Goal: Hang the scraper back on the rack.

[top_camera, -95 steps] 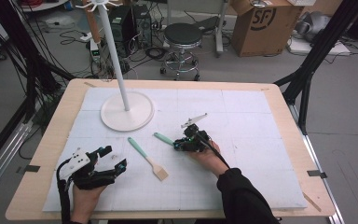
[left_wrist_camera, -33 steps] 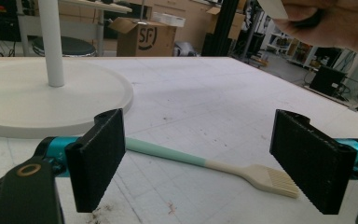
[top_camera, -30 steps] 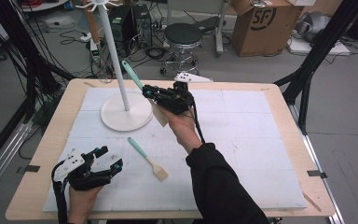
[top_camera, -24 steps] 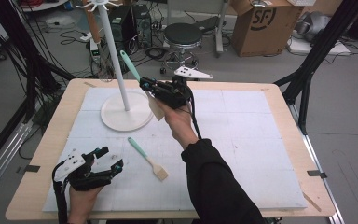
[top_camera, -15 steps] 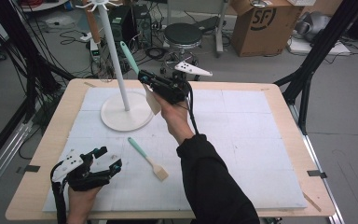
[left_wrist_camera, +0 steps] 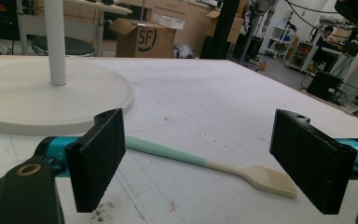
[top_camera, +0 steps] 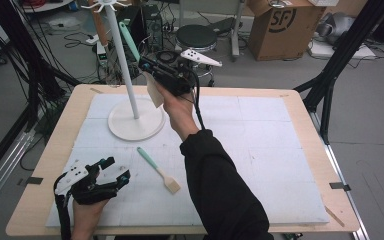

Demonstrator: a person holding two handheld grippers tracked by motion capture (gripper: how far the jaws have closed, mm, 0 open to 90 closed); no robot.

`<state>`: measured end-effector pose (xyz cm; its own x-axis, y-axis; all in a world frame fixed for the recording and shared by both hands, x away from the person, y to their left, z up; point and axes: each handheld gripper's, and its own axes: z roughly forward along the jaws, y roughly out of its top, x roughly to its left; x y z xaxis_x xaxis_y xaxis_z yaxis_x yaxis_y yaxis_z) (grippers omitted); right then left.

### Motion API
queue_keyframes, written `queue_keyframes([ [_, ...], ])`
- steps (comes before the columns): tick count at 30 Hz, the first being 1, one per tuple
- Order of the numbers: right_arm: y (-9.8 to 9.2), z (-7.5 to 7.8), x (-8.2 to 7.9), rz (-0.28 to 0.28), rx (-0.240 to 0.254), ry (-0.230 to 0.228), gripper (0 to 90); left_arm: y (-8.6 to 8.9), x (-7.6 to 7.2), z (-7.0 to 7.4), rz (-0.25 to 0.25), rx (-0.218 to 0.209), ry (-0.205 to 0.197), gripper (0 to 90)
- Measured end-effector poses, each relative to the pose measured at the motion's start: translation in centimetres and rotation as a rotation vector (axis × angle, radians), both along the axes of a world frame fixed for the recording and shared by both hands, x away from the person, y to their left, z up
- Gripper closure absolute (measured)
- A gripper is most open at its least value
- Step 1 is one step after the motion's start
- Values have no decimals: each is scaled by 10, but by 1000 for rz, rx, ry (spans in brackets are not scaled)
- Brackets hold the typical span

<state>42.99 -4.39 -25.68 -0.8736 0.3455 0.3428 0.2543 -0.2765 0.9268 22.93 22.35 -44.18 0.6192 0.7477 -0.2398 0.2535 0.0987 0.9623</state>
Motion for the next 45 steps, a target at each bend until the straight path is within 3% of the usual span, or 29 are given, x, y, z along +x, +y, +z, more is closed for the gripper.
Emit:
queue_keyframes([
  [7,5,13,5,-8,39,-17,816,2,0,0,1,-1,-1,188],
  [21,12,28,7,-32,-15,-30,816,2,0,0,1,-9,2,188],
  [45,22,19,19,-45,-57,12,811,3,0,0,-3,-11,-3,188],
])
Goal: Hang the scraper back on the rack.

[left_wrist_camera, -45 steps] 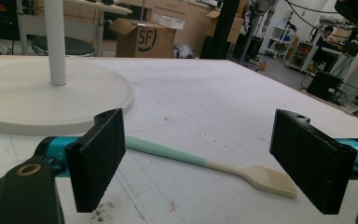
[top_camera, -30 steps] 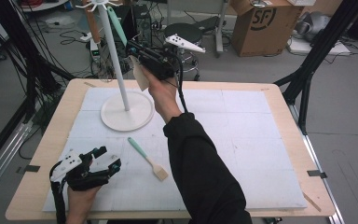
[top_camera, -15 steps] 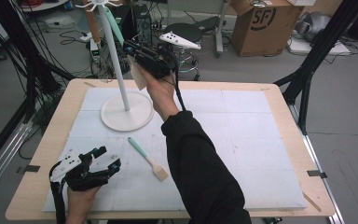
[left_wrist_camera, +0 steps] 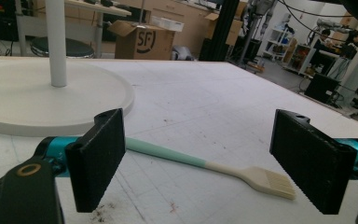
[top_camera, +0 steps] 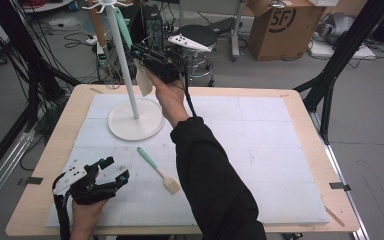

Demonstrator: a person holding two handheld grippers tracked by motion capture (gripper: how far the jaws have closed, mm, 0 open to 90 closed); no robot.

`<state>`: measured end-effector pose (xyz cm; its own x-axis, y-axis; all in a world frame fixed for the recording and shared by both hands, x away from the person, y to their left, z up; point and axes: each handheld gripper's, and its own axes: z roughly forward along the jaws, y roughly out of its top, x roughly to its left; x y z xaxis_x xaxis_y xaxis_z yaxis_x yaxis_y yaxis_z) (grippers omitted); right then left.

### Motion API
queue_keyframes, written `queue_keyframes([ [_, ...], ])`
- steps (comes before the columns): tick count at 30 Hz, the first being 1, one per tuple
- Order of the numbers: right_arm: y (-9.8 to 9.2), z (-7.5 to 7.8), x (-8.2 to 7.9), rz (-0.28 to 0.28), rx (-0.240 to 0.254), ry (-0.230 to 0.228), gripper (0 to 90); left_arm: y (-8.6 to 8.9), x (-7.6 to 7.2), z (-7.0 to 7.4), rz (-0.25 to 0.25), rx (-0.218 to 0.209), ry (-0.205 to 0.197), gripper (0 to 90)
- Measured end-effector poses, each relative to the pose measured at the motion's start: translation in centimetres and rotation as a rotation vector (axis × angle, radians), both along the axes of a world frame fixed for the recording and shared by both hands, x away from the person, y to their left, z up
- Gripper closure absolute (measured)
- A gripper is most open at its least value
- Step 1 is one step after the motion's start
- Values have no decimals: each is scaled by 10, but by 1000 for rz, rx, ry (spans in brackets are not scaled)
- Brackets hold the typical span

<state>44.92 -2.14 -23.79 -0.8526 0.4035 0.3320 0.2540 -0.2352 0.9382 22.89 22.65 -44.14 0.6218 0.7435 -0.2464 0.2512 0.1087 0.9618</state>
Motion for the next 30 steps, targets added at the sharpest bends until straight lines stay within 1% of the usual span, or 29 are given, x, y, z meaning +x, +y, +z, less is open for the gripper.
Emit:
queue_keyframes([
  [2,1,-1,1,7,9,-2,806,0,0,0,-2,0,0,188],
  [4,1,-1,1,-4,0,-3,794,0,0,0,-1,-2,1,188],
  [5,1,-1,1,-11,-7,-8,737,0,0,0,-2,-1,0,188],
  [6,1,-2,1,-31,-8,-20,640,0,0,0,-1,0,0,187],
  [7,0,-2,0,-41,2,-25,607,0,-1,0,-2,-3,2,189],
  [8,0,-2,1,-46,13,-26,607,0,0,0,-3,2,0,189],
  [9,-1,-1,0,-52,13,-23,605,0,0,0,-2,2,0,189],
  [10,-2,0,0,-55,14,-32,596,-1,0,0,-5,0,3,189],
  [13,-4,2,-3,-54,21,-38,561,-1,0,0,-4,1,3,189],
  [17,-7,5,-4,-54,45,-45,559,-1,0,0,-5,1,2,189],
  [18,-8,5,-5,-46,47,-38,558,-1,0,0,-4,2,3,189],
  [20,-8,6,-5,-51,57,-46,551,-1,0,0,-3,-4,5,189],
  [21,-9,6,-6,-46,60,-43,550,-1,0,0,-3,-1,5,189],
  [23,-9,7,-7,-46,76,-49,551,-1,0,0,-2,-1,4,189],
  [26,-10,10,-8,-52,110,-59,563,-1,0,0,-1,-3,8,189],
  [28,-11,12,-8,-58,121,-63,580,0,0,0,0,-2,5,189],
  [30,-10,15,-6,-51,140,-61,602,0,0,0,-1,-1,6,189],
])
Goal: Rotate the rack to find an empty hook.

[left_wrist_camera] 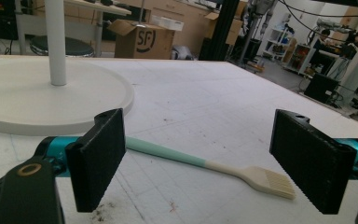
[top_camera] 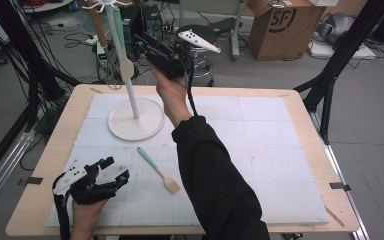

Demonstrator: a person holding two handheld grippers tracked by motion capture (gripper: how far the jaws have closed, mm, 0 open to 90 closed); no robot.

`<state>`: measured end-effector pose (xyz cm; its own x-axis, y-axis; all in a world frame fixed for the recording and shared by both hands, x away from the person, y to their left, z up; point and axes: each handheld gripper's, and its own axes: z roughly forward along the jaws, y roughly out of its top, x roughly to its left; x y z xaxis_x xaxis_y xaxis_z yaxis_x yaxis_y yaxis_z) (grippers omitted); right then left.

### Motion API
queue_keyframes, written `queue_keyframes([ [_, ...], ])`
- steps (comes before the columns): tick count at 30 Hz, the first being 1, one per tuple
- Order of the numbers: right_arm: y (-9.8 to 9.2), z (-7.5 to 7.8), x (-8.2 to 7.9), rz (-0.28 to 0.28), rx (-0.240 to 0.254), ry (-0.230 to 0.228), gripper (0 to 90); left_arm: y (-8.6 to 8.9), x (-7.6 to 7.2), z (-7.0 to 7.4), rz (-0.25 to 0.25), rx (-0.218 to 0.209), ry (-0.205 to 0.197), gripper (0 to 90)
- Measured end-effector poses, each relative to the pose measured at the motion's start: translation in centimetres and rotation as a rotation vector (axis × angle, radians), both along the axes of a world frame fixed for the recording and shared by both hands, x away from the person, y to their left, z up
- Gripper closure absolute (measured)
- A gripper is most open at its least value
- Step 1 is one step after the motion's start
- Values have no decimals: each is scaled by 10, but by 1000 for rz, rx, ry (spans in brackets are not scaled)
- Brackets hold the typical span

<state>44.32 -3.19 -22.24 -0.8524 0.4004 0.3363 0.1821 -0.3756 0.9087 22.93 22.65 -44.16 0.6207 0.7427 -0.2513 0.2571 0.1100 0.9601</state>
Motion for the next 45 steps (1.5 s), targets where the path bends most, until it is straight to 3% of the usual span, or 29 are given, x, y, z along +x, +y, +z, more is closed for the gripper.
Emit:
queue_keyframes([
  [5,4,8,4,13,36,-1,725,0,0,0,3,-5,1,189],
  [13,12,12,11,8,52,-6,899,2,0,0,4,-8,0,189],
  [24,22,18,23,-14,88,21,900,2,1,0,2,-16,1,189],
  [31,33,26,31,1,102,36,900,0,2,0,-9,-20,0,189],
  [45,54,31,29,22,100,48,900,1,1,0,-7,-31,-4,189],
])
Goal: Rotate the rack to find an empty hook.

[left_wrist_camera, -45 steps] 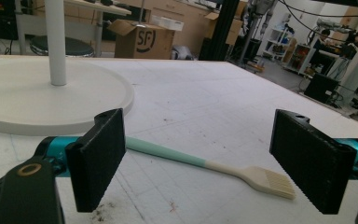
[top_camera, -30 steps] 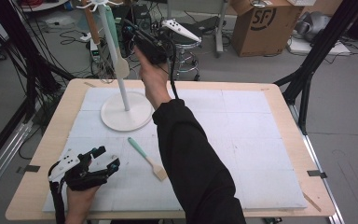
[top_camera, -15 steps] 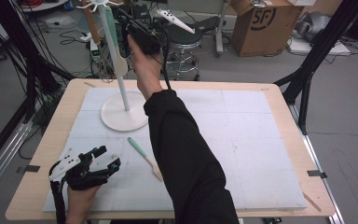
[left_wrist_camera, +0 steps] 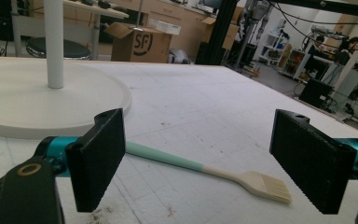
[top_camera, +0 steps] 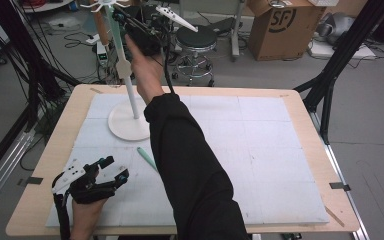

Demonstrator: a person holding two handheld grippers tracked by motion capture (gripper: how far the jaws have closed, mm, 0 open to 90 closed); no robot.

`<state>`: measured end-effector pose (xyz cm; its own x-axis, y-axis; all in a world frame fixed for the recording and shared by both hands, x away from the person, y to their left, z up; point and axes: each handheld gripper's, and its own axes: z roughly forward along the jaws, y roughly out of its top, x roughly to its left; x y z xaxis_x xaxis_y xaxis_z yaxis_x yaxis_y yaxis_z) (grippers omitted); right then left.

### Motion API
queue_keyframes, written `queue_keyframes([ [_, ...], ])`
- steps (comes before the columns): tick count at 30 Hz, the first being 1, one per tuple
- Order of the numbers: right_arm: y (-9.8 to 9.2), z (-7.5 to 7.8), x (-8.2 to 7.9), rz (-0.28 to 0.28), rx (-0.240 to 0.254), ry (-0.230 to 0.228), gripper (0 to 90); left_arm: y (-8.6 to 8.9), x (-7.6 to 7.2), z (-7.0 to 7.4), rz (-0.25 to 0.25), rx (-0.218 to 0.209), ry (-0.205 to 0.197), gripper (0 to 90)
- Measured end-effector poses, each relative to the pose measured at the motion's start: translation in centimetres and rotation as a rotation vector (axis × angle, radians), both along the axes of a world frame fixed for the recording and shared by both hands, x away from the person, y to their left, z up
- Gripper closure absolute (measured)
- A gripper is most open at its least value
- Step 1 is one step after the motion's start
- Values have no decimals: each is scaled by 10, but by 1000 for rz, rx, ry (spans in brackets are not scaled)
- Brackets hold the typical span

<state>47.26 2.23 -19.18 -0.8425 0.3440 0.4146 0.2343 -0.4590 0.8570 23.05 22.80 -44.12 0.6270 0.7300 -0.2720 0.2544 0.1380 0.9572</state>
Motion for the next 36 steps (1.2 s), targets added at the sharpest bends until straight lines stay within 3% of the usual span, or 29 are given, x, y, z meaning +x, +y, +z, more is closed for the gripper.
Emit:
queue_keyframes([
  [9,12,4,-5,18,-20,-24,900,0,0,0,0,-2,0,189],
  [21,32,2,-6,67,-17,1,900,3,-2,0,8,-2,-1,189],
  [23,34,1,-8,66,-22,-11,900,3,-2,0,8,-3,-2,189],
  [30,25,-2,-11,42,-30,-17,900,2,-2,0,0,-2,-2,189],
  [36,12,-11,-7,9,-28,11,900,1,-2,1,-2,1,-2,189],
])
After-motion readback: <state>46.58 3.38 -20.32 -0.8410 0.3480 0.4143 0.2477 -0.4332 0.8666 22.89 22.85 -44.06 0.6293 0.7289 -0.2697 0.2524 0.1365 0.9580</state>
